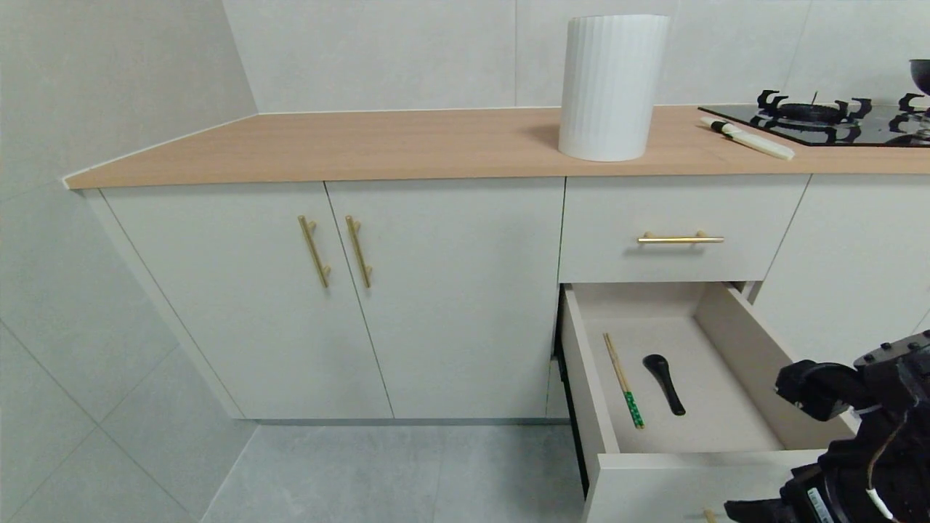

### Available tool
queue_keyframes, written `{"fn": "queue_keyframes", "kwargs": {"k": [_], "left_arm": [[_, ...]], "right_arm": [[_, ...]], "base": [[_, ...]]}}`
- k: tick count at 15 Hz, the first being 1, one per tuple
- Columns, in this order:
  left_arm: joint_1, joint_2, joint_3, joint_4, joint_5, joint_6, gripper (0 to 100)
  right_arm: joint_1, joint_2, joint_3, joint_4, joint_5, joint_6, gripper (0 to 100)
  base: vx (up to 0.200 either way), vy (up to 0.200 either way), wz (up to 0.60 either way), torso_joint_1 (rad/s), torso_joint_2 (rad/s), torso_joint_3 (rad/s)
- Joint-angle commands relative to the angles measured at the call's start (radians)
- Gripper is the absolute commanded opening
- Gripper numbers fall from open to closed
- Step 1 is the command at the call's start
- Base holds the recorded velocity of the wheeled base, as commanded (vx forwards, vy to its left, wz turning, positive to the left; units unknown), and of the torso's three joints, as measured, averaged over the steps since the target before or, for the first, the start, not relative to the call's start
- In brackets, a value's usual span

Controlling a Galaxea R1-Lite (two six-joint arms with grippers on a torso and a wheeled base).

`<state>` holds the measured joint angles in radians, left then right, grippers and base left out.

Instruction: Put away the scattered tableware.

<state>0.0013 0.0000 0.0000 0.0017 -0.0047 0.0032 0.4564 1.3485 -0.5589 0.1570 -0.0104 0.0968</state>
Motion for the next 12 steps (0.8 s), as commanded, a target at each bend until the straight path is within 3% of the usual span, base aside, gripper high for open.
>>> {"fn": "queue_keyframes", "kwargs": {"k": [1,9,12], "left_arm": [[0.0,0.0,0.0,0.0,0.0,0.0,100],[0.0,0.0,0.0,0.0,0.0,0.0,100],[0.0,0.0,0.0,0.0,0.0,0.0,100]], "right_arm": [[0.036,0.038,0.001,0.013,0.033,-0.002,100],[0.033,0.198,-0.006,0.009,0.029,0.011,100],[0.022,0.221,-0.016,0.007,-0.065,0.043,100]], "base": [[0.0,0.0,0.0,0.0,0.0,0.0],[0.0,0.0,0.0,0.0,0.0,0.0],[0.0,0.0,0.0,0.0,0.0,0.0]]}}
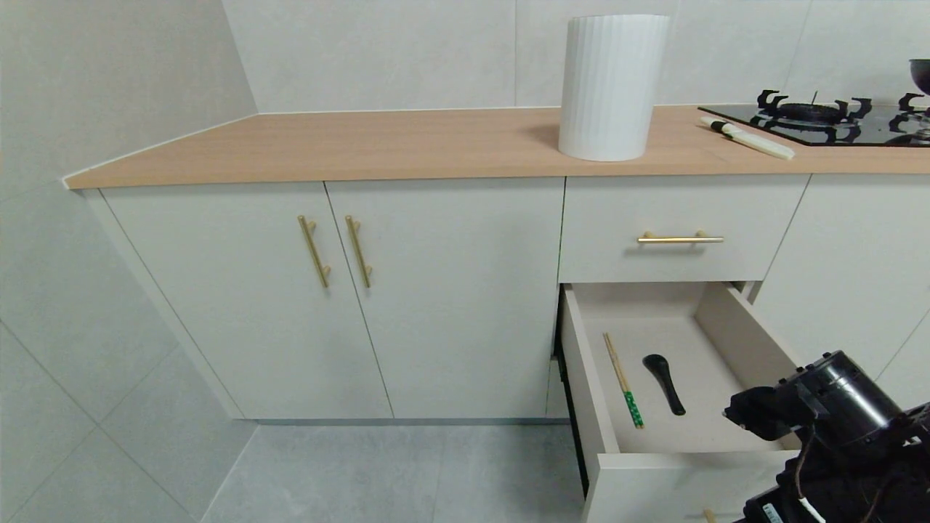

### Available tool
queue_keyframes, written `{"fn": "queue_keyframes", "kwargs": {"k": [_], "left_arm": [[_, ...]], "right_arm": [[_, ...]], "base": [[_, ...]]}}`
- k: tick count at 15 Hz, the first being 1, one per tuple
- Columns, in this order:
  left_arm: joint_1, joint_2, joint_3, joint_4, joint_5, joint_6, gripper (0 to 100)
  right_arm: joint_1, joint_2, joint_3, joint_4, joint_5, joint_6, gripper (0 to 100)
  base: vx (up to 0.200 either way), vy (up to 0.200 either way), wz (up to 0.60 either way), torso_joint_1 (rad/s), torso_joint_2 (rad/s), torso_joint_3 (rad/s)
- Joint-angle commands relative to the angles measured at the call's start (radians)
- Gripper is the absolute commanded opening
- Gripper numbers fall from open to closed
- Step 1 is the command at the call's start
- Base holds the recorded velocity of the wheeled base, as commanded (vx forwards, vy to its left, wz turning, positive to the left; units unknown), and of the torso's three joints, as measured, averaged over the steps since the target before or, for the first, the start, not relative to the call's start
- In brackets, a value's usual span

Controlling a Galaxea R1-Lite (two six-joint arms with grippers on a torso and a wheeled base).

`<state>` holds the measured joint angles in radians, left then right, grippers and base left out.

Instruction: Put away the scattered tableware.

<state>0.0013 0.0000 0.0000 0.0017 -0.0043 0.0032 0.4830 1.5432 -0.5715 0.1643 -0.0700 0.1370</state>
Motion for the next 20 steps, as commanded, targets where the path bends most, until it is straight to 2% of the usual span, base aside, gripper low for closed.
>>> {"fn": "queue_keyframes", "kwargs": {"k": [1,7,11,17,20], "left_arm": [[0.0,0.0,0.0,0.0,0.0,0.0,100],[0.0,0.0,0.0,0.0,0.0,0.0,100],[0.0,0.0,0.0,0.0,0.0,0.0,100],[0.0,0.0,0.0,0.0,0.0,0.0,100],[0.0,0.0,0.0,0.0,0.0,0.0,100]], "right_arm": [[-0.007,0.043,-0.019,0.0,-0.036,0.023,100],[-0.047,0.14,-0.074,0.0,-0.177,0.138,100],[-0.06,0.17,-0.096,-0.029,-0.18,0.184,100],[-0.09,0.176,-0.088,-0.112,-0.183,0.184,100],[-0.099,0.196,-0.068,-0.21,-0.185,0.187,100]], "base": [[0.0,0.0,0.0,0.0,0.0,0.0],[0.0,0.0,0.0,0.0,0.0,0.0],[0.0,0.0,0.0,0.0,0.0,0.0],[0.0,0.0,0.0,0.0,0.0,0.0],[0.0,0.0,0.0,0.0,0.0,0.0]]}}
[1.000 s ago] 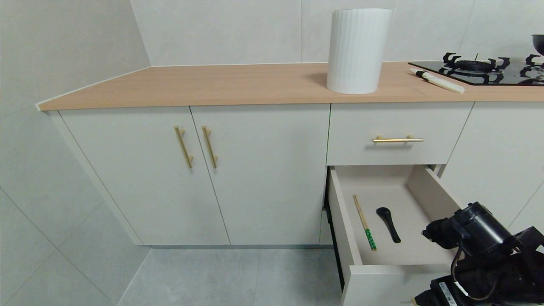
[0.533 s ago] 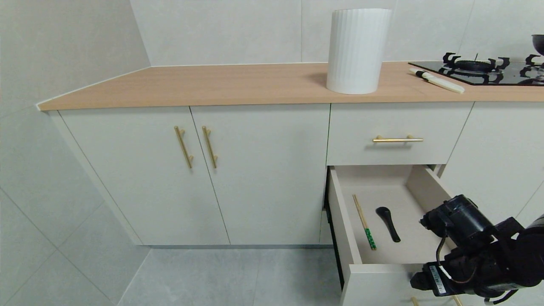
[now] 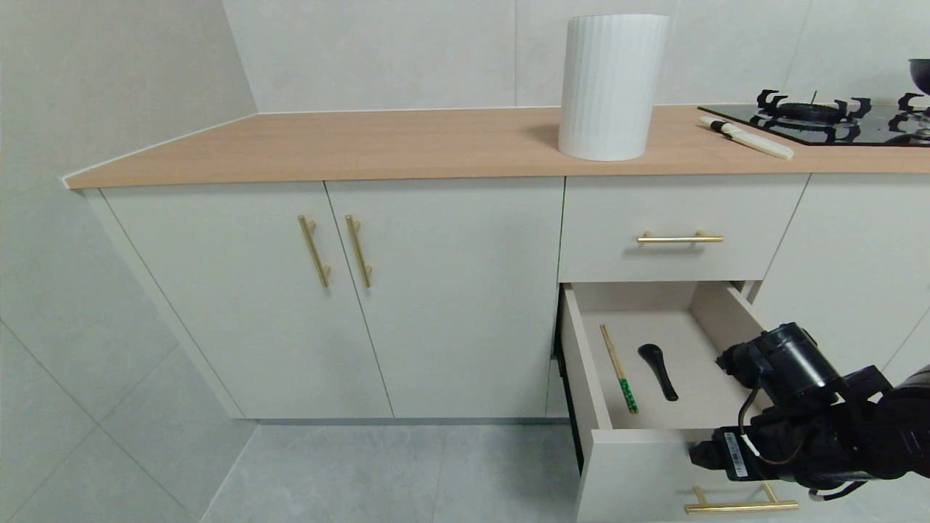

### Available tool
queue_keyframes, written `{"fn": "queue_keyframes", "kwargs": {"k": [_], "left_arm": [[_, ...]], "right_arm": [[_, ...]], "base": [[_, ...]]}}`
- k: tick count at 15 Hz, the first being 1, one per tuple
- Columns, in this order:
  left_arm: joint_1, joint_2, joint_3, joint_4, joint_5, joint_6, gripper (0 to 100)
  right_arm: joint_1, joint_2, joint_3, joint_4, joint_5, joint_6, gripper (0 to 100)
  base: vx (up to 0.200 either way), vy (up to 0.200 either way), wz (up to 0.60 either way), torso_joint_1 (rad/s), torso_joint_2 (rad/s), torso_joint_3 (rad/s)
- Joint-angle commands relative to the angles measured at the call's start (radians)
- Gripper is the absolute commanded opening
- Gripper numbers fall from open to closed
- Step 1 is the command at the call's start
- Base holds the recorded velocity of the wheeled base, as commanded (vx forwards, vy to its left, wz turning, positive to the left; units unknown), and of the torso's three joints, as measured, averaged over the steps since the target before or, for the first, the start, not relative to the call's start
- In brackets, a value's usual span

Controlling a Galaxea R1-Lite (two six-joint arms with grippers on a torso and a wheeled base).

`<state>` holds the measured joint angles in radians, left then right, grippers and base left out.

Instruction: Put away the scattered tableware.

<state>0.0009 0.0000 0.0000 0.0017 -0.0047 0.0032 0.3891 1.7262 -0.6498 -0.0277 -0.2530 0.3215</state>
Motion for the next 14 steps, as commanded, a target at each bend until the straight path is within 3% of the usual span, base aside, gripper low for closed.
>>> {"fn": "queue_keyframes", "kwargs": {"k": [1,8,14], "left_arm": [[0.001,0.0,0.0,0.0,0.0,0.0,100],[0.001,0.0,0.0,0.0,0.0,0.0,100],[0.001,0.0,0.0,0.0,0.0,0.0,100]], "right_arm": [[-0.009,0.018,0.021,-0.051,-0.002,0.004,100],[-0.061,0.118,0.067,-0.327,-0.002,0.002,100],[-0.128,0.257,0.098,-0.65,-0.003,-0.005,100]], "base": [[0.0,0.0,0.0,0.0,0.0,0.0],[0.0,0.0,0.0,0.0,0.0,0.0],[0.0,0.0,0.0,0.0,0.0,0.0]]}}
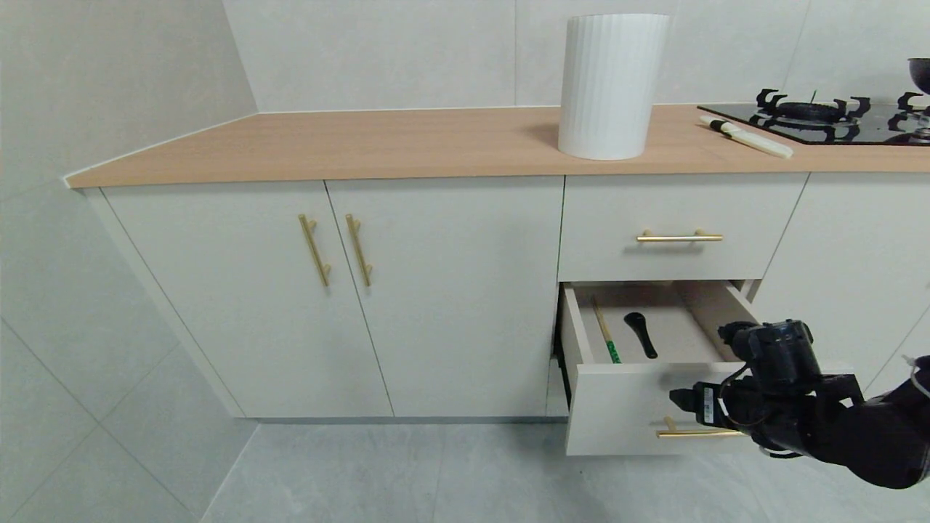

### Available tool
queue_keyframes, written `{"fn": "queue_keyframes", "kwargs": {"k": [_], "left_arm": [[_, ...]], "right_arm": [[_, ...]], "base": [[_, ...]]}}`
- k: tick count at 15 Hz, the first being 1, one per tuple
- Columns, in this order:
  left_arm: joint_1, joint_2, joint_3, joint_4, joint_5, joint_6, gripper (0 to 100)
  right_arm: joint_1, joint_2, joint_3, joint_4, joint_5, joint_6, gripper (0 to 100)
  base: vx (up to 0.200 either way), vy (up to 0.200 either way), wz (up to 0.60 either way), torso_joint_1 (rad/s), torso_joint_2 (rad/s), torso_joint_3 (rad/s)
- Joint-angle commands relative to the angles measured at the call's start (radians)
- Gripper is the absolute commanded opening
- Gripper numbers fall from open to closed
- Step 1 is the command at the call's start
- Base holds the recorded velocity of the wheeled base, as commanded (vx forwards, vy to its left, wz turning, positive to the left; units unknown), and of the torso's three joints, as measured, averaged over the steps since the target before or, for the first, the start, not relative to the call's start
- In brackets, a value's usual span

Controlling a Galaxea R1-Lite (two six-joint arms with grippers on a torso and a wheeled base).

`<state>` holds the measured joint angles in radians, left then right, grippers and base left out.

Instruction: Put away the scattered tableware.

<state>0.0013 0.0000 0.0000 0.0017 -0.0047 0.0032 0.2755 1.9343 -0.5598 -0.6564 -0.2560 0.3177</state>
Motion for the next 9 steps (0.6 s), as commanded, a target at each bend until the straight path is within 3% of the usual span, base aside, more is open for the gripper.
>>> {"fn": "queue_keyframes", "kwargs": {"k": [1,9], "left_arm": [[0.0,0.0,0.0,0.0,0.0,0.0,100],[0.0,0.0,0.0,0.0,0.0,0.0,100]], "right_arm": [[-0.022,0.066,0.012,-0.057,0.0,-0.003,100],[-0.065,0.296,0.009,-0.549,0.001,-0.118,100]], "base": [[0.0,0.0,0.0,0.0,0.0,0.0],[0.0,0.0,0.0,0.0,0.0,0.0]]}}
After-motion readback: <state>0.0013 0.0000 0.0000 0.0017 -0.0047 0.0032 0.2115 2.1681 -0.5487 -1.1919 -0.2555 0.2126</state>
